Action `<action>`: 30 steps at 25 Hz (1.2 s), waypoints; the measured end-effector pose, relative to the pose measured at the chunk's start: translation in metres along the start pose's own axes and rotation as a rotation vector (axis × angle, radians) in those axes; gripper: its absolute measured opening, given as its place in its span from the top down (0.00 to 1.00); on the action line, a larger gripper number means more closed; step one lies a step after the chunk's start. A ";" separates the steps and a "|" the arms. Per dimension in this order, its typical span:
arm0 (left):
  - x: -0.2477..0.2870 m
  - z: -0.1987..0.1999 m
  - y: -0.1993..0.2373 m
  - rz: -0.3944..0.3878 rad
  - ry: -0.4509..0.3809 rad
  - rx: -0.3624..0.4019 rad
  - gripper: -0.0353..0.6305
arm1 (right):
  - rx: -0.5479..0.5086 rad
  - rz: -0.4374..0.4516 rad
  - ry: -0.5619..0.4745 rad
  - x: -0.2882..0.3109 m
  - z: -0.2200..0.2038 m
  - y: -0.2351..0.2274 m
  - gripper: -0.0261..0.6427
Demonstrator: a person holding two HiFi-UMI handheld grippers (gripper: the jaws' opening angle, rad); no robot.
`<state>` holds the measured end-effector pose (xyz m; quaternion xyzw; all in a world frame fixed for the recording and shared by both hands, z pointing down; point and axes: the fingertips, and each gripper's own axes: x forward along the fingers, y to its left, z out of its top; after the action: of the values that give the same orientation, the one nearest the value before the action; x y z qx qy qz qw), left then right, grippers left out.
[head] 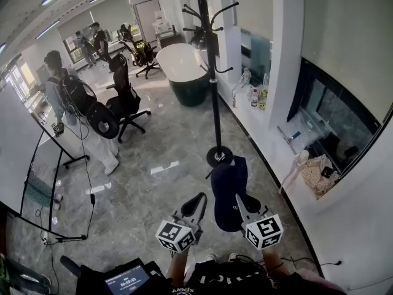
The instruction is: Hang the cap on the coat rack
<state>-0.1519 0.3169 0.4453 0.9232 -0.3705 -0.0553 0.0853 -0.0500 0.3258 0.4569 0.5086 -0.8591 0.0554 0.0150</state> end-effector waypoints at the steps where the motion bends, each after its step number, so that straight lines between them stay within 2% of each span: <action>1: 0.004 -0.001 0.000 0.001 0.001 -0.001 0.94 | 0.000 0.002 0.000 0.001 0.000 -0.004 0.92; 17: 0.069 -0.015 -0.009 0.035 -0.002 -0.003 0.94 | -0.010 0.056 0.022 0.015 -0.007 -0.067 0.92; 24: 0.091 -0.022 -0.011 0.012 0.029 -0.017 0.94 | 0.008 0.062 0.040 0.026 -0.011 -0.082 0.92; 30: 0.120 -0.025 0.011 -0.017 0.045 -0.029 0.94 | 0.018 0.033 0.056 0.048 -0.015 -0.100 0.92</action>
<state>-0.0683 0.2288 0.4673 0.9261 -0.3597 -0.0408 0.1065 0.0140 0.2374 0.4835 0.4926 -0.8661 0.0776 0.0337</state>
